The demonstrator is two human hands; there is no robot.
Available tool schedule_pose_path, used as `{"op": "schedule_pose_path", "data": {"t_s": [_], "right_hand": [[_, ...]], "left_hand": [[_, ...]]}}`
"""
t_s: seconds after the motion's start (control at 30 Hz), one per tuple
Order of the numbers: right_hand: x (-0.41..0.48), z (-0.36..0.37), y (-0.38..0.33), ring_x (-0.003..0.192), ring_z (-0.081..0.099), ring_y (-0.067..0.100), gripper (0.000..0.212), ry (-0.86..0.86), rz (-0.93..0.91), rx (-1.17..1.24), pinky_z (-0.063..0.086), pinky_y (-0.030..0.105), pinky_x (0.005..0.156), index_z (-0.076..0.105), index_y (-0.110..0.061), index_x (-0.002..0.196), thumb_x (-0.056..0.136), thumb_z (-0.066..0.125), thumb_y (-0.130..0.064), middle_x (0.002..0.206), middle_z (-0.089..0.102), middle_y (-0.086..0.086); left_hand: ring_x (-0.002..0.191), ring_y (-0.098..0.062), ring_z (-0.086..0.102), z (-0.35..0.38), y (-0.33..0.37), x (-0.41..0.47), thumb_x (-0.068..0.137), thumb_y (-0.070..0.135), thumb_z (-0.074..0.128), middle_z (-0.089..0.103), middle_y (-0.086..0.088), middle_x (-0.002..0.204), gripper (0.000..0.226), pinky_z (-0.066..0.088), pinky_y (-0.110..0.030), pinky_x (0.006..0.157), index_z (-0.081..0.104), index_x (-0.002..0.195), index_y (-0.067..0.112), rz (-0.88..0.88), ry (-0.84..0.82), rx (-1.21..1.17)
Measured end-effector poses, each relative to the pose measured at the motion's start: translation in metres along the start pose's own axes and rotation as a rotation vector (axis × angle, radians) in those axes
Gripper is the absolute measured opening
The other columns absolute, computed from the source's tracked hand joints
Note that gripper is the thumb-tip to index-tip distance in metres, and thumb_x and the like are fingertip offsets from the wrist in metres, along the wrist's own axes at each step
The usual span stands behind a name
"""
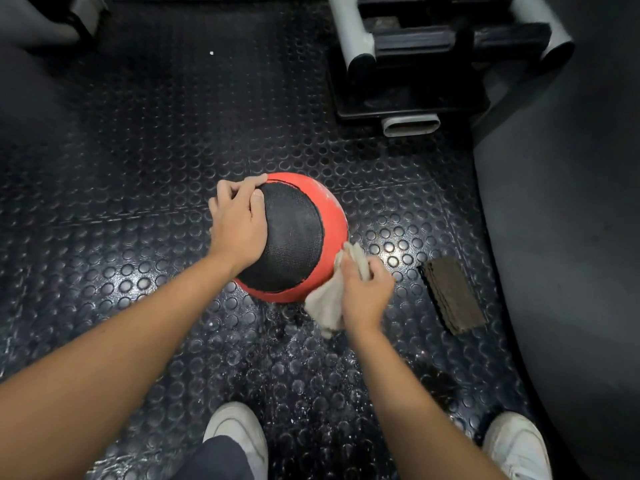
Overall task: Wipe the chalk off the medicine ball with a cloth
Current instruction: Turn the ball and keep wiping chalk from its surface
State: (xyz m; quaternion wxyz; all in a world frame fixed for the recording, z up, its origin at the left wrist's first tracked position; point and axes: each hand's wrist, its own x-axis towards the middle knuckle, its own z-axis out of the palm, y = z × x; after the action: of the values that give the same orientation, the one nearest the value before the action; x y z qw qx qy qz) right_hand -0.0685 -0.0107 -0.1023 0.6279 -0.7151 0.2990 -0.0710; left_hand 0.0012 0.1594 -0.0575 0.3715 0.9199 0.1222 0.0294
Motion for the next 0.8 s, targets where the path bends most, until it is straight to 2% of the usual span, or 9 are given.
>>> {"op": "schedule_pose_path", "data": {"t_s": [0.13, 0.27, 0.37, 0.43, 0.53, 0.63, 0.73, 0.8], "right_hand": [[-0.018, 0.0, 0.008, 0.057, 0.045, 0.01, 0.026, -0.021, 0.008, -0.011, 0.044, 0.033, 0.054, 0.057, -0.015, 0.064, 0.084, 0.072, -0.015, 0.062, 0.051, -0.006], [0.026, 0.012, -0.028, 0.048, 0.042, -0.005, 0.031, -0.035, -0.103, -0.001, 0.037, 0.014, 0.05, 0.055, -0.023, 0.061, 0.084, 0.073, -0.015, 0.059, 0.051, -0.01], [0.051, 0.023, -0.056, 0.048, 0.039, -0.001, 0.037, -0.083, -0.21, -0.111, 0.034, 0.014, 0.049, 0.049, -0.025, 0.057, 0.085, 0.072, -0.019, 0.055, 0.048, -0.011], [0.05, 0.025, -0.055, 0.05, 0.039, 0.003, 0.037, -0.07, -0.214, -0.105, 0.035, 0.017, 0.05, 0.049, -0.023, 0.056, 0.085, 0.071, -0.019, 0.056, 0.048, -0.009], [0.026, 0.012, -0.031, 0.057, 0.043, 0.005, 0.028, -0.04, -0.168, -0.019, 0.038, 0.018, 0.054, 0.056, -0.02, 0.062, 0.084, 0.074, -0.018, 0.061, 0.052, -0.007], [0.002, -0.001, -0.016, 0.055, 0.038, 0.004, 0.034, -0.033, -0.173, -0.022, 0.034, 0.02, 0.053, 0.052, -0.023, 0.058, 0.083, 0.074, -0.015, 0.057, 0.047, -0.009], [0.019, 0.006, -0.03, 0.05, 0.04, -0.002, 0.03, -0.037, -0.153, -0.012, 0.035, 0.015, 0.051, 0.056, -0.02, 0.06, 0.084, 0.074, -0.015, 0.056, 0.049, -0.012], [0.043, 0.018, -0.05, 0.052, 0.043, 0.0, 0.025, -0.074, -0.186, -0.045, 0.04, 0.018, 0.051, 0.061, -0.011, 0.064, 0.084, 0.073, -0.019, 0.059, 0.054, -0.007]], "left_hand": [[0.108, -0.018, 0.03, -0.002, -0.001, 0.001, 0.103, 0.027, 0.03, 0.038, -0.003, 0.121, 0.039, 0.026, -0.031, 0.094, 0.052, 0.135, 0.031, 0.016, -0.006, -0.007], [0.112, -0.024, 0.034, -0.005, -0.005, 0.001, 0.104, 0.027, 0.029, 0.038, -0.002, 0.119, 0.039, 0.024, -0.029, 0.095, 0.051, 0.136, 0.03, 0.001, -0.005, -0.02], [0.113, -0.026, 0.036, -0.004, -0.006, -0.001, 0.104, 0.026, 0.029, 0.038, -0.002, 0.117, 0.039, 0.022, -0.027, 0.096, 0.052, 0.135, 0.029, 0.018, 0.007, -0.025], [0.113, -0.024, 0.035, -0.004, -0.005, -0.001, 0.104, 0.026, 0.029, 0.037, 0.0, 0.116, 0.039, 0.022, -0.028, 0.096, 0.052, 0.136, 0.03, 0.013, 0.005, -0.032], [0.113, -0.021, 0.032, -0.004, -0.002, -0.002, 0.104, 0.028, 0.028, 0.035, 0.004, 0.115, 0.039, 0.028, -0.033, 0.097, 0.05, 0.136, 0.032, 0.018, -0.017, -0.022], [0.115, -0.02, 0.033, -0.003, 0.0, -0.004, 0.104, 0.03, 0.028, 0.036, 0.006, 0.116, 0.039, 0.033, -0.042, 0.101, 0.049, 0.136, 0.034, 0.042, -0.045, -0.01], [0.111, -0.019, 0.03, -0.004, 0.003, -0.005, 0.103, 0.03, 0.029, 0.034, 0.008, 0.115, 0.039, 0.034, -0.049, 0.103, 0.049, 0.136, 0.034, 0.042, -0.042, -0.001], [0.111, -0.019, 0.029, -0.005, 0.003, -0.007, 0.103, 0.03, 0.029, 0.033, 0.008, 0.114, 0.039, 0.034, -0.051, 0.103, 0.048, 0.137, 0.033, 0.037, -0.033, -0.004]]}}
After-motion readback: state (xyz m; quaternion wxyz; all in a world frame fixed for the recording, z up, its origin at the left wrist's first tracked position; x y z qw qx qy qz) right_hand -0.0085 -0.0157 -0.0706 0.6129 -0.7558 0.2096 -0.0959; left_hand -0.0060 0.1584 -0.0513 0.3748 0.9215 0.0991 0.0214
